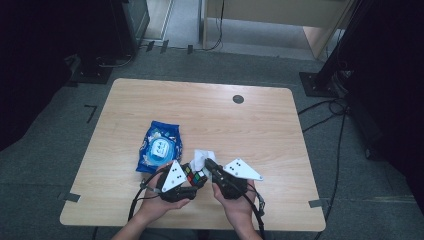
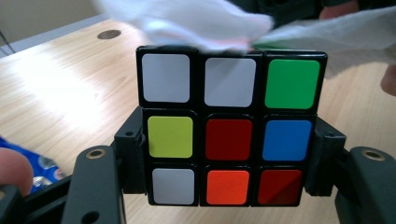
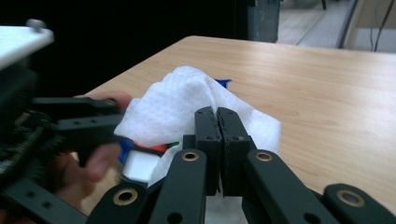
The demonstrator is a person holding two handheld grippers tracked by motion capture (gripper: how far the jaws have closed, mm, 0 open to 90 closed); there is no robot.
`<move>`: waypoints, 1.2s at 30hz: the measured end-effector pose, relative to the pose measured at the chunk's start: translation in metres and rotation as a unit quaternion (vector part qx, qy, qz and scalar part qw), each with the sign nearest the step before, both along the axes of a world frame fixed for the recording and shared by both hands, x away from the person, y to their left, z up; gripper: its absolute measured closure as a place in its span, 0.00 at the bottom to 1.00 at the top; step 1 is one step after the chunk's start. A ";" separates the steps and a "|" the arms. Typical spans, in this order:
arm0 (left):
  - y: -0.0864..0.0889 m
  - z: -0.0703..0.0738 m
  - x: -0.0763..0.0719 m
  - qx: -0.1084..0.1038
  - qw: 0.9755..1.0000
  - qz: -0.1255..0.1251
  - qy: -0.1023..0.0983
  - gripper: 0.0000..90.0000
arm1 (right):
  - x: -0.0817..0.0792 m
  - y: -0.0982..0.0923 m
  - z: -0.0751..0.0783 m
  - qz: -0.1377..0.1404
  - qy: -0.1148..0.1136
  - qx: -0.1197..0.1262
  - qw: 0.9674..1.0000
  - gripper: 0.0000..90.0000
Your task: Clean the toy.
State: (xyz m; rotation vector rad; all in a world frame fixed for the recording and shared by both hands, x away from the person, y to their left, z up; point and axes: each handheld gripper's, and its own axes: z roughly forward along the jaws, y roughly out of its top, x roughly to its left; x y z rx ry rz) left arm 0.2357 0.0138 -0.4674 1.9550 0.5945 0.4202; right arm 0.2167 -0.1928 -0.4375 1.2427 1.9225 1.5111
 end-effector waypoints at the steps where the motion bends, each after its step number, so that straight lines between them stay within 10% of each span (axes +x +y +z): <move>1: 0.002 0.000 0.002 -0.001 1.000 0.004 0.001 0.38 | 0.000 -0.002 -0.001 -0.002 0.000 -0.002 1.000 0.99; 12: -0.004 -0.004 0.000 0.005 1.000 -0.004 0.009 0.38 | -0.016 0.017 0.006 0.041 -0.021 0.004 0.999 0.99; 21: 0.008 0.001 0.006 -0.012 1.000 0.007 0.009 0.38 | 0.010 -0.024 -0.015 -0.046 0.010 -0.019 0.999 0.99; 30: 0.011 -0.001 0.010 -0.013 1.000 0.012 0.014 0.38 | 0.035 -0.079 -0.046 -0.147 0.049 -0.062 0.986 0.99; 36: 0.013 -0.003 0.013 -0.014 1.000 0.016 0.019 0.38 | 0.042 -0.089 -0.057 -0.157 0.075 -0.062 0.983 0.94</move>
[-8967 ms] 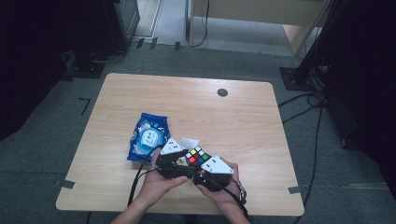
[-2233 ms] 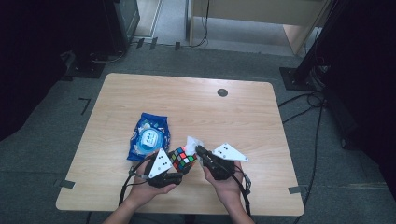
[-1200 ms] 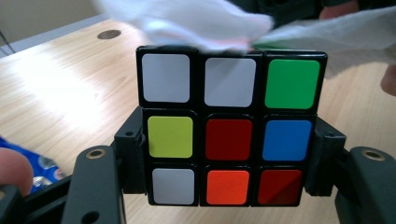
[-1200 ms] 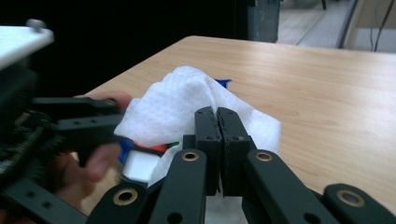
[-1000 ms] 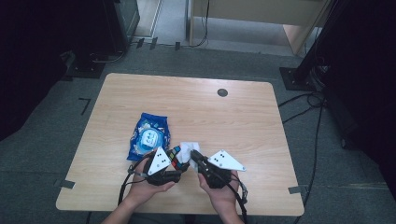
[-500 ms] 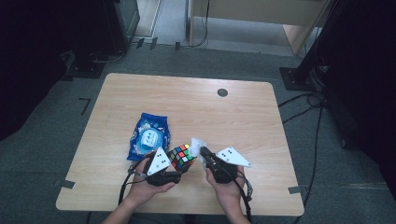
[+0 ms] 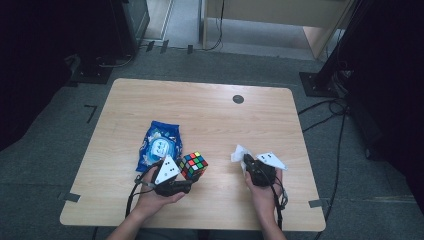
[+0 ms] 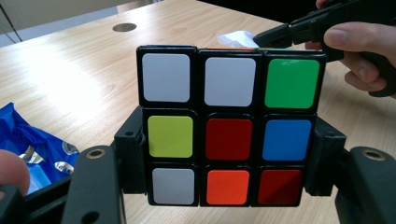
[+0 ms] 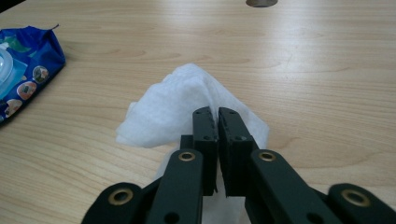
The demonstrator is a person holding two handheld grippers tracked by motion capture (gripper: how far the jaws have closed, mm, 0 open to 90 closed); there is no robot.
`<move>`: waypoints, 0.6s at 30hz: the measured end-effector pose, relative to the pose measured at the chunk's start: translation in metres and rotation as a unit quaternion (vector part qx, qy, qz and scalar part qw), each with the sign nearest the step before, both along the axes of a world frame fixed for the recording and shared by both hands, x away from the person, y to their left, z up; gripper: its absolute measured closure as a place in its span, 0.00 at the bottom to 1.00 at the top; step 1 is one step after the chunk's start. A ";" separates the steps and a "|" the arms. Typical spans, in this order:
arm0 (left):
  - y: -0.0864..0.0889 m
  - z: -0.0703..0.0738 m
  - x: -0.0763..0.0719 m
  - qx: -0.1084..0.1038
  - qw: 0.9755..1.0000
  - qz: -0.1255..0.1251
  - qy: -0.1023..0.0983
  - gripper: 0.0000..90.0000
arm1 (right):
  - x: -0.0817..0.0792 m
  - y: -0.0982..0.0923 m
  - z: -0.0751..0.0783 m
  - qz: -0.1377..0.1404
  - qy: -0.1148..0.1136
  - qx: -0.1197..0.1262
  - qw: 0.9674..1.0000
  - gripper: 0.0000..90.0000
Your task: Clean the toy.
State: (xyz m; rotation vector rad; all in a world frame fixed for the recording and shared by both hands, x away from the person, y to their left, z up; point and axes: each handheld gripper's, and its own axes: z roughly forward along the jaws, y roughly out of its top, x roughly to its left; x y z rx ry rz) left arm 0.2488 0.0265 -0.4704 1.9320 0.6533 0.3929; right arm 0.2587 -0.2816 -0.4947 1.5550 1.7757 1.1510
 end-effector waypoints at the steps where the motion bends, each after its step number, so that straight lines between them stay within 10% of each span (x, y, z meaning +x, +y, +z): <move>1: 0.000 0.000 0.000 -0.002 1.000 0.001 0.001 0.38 | 0.001 0.000 0.000 0.004 0.003 0.001 1.000 0.92; 9: 0.001 -0.001 0.003 -0.003 1.000 0.006 0.005 0.38 | -0.012 0.015 0.028 0.039 -0.021 0.058 0.997 0.59; 18: -0.007 -0.003 -0.003 0.005 1.000 -0.001 -0.003 0.38 | -0.031 0.075 0.058 0.157 0.005 0.133 0.979 0.33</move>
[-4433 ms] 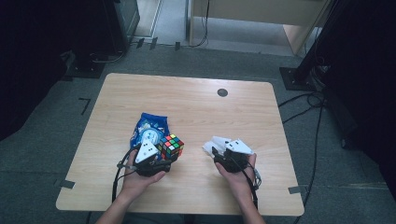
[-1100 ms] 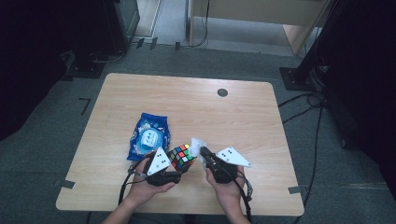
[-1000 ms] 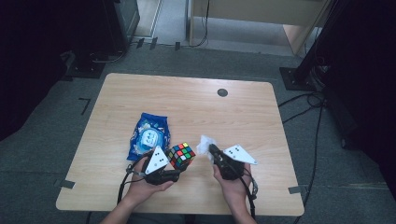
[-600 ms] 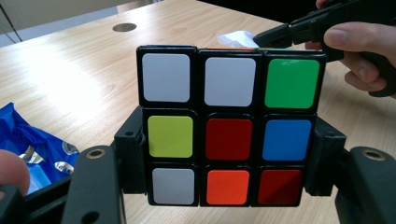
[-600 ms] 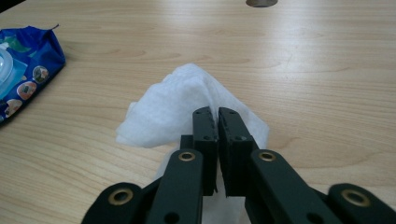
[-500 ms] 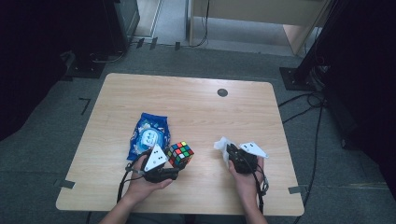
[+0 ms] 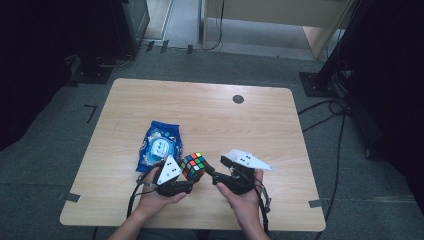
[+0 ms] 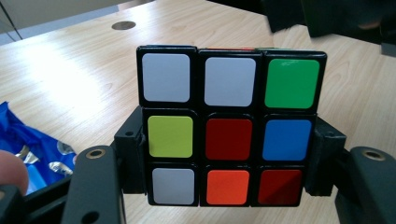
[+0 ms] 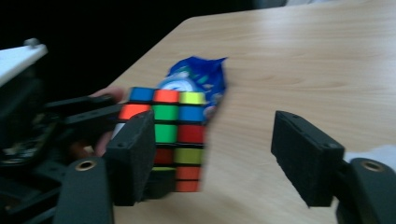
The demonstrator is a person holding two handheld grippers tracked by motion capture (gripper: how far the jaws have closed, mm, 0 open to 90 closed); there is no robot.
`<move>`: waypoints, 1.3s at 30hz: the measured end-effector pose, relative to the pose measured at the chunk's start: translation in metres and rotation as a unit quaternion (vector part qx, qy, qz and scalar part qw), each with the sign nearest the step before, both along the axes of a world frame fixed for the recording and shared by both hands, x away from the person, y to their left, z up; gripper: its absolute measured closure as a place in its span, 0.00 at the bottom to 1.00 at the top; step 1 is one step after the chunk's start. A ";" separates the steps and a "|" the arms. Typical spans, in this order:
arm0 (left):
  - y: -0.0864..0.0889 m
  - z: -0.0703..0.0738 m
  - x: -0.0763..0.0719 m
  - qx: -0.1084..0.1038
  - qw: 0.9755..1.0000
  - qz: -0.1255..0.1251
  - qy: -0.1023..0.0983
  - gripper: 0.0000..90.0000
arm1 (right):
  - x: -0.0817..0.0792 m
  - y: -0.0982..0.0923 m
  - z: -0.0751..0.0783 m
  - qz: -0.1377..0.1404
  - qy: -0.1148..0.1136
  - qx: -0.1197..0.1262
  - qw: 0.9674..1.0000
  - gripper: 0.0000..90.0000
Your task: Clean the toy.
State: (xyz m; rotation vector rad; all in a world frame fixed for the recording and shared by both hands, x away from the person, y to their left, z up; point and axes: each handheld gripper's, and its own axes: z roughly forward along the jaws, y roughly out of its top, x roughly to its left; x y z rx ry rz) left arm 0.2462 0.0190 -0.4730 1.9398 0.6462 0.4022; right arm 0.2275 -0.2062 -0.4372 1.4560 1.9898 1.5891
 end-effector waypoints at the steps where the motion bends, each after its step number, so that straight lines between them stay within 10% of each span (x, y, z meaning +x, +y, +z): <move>1: -0.001 0.000 0.000 0.004 1.000 0.005 0.001 0.38 | -0.001 0.005 -0.001 0.008 0.006 0.000 1.000 0.29; 13: -0.008 -0.001 -0.006 0.009 1.000 -0.014 -0.010 0.38 | 0.004 0.022 -0.011 0.028 0.057 0.015 0.998 0.38; 26: -0.015 0.002 -0.007 0.014 1.000 -0.001 -0.004 0.37 | 0.000 0.025 -0.007 0.033 0.028 -0.035 0.998 0.38; 32: -0.011 0.003 -0.006 0.006 1.000 0.002 -0.017 0.38 | 0.003 0.023 -0.009 0.043 0.036 -0.014 0.998 0.37; 39: 0.024 0.009 0.019 -0.055 0.996 0.057 0.039 0.38 | 0.004 -0.001 -0.003 0.033 -0.002 0.051 0.998 0.29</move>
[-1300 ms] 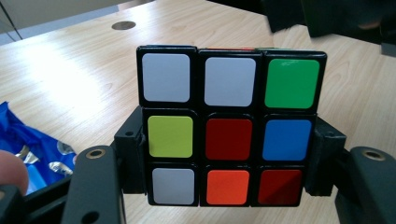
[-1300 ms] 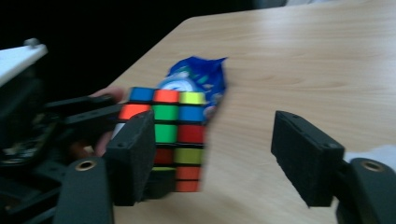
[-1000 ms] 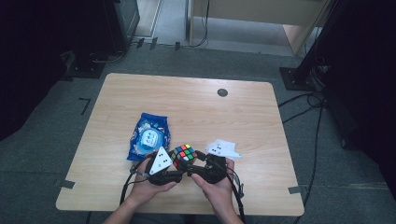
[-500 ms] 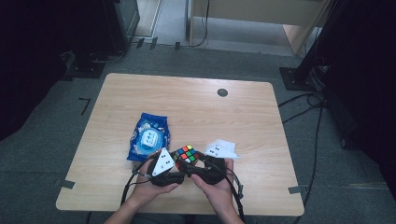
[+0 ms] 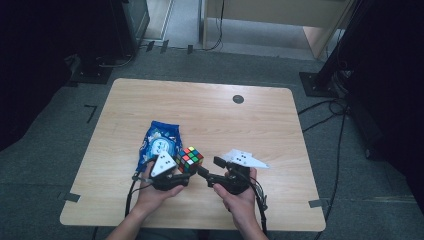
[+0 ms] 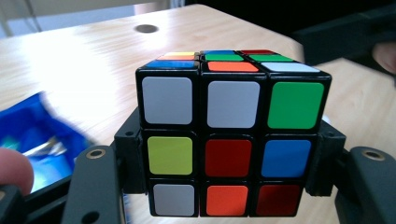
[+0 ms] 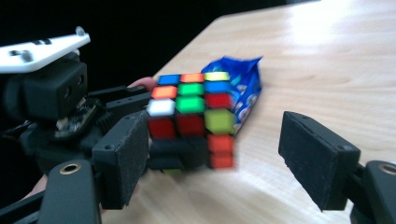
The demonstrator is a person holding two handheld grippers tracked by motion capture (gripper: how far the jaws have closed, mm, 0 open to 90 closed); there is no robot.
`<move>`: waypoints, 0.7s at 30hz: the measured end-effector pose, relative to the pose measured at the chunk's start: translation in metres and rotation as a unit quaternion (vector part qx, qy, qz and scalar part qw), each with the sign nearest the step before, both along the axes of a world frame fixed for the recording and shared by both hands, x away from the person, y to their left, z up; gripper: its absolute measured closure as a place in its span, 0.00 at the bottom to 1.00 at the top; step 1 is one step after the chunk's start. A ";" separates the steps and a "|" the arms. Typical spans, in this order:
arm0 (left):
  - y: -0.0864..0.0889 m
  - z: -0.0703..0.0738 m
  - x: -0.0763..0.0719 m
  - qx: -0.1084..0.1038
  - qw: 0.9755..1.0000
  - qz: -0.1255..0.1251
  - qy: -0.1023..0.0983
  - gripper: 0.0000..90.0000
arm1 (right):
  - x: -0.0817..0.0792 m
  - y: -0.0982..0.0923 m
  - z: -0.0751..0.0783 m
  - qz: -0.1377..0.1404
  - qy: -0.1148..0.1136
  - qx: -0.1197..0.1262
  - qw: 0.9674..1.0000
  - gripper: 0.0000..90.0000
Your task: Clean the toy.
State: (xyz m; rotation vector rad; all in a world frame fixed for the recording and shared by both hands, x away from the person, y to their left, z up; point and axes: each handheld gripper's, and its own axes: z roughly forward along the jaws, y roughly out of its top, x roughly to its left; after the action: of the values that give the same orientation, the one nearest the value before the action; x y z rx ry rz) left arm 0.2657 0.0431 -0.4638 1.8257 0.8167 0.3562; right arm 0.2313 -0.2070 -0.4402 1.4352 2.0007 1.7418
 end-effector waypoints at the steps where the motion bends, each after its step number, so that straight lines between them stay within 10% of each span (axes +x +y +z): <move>1: 0.005 0.001 0.003 -0.013 1.000 0.009 0.004 0.38 | -0.001 -0.003 -0.002 -0.003 -0.003 0.004 1.000 0.30; 7: 0.015 0.011 0.004 -0.050 0.998 0.022 0.005 0.38 | -0.002 0.012 -0.030 0.018 0.011 -0.049 0.999 0.28; 17: -0.003 0.008 -0.002 -0.060 0.998 -0.006 0.036 0.38 | -0.003 0.049 -0.034 0.011 -0.061 -0.068 0.996 0.22; 21: -0.007 0.007 -0.004 -0.062 0.997 -0.016 0.040 0.38 | -0.004 0.051 -0.036 0.008 -0.072 -0.077 0.994 0.34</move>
State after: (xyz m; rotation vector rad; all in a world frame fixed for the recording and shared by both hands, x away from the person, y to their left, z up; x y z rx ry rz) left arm 0.2619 0.0360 -0.4566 1.7445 0.8455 0.2086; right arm 0.2276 -0.1563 -0.4762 1.2129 2.0253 1.6068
